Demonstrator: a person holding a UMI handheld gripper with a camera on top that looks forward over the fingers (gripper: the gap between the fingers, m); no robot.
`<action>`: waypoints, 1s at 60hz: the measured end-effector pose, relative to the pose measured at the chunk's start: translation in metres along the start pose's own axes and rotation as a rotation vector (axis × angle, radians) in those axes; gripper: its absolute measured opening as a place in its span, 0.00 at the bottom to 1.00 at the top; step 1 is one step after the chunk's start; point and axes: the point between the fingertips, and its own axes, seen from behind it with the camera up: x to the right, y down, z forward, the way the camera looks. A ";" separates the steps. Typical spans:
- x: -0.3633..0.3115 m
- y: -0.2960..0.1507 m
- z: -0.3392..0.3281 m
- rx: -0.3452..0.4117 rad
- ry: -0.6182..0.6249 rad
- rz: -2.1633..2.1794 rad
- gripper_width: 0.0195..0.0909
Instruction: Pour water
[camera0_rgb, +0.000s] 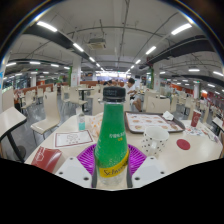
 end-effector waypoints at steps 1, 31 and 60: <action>-0.001 0.000 0.002 -0.005 -0.009 0.000 0.26; 0.013 -0.126 0.048 -0.128 -0.475 1.291 0.23; 0.031 -0.126 0.037 -0.302 -0.757 2.216 0.23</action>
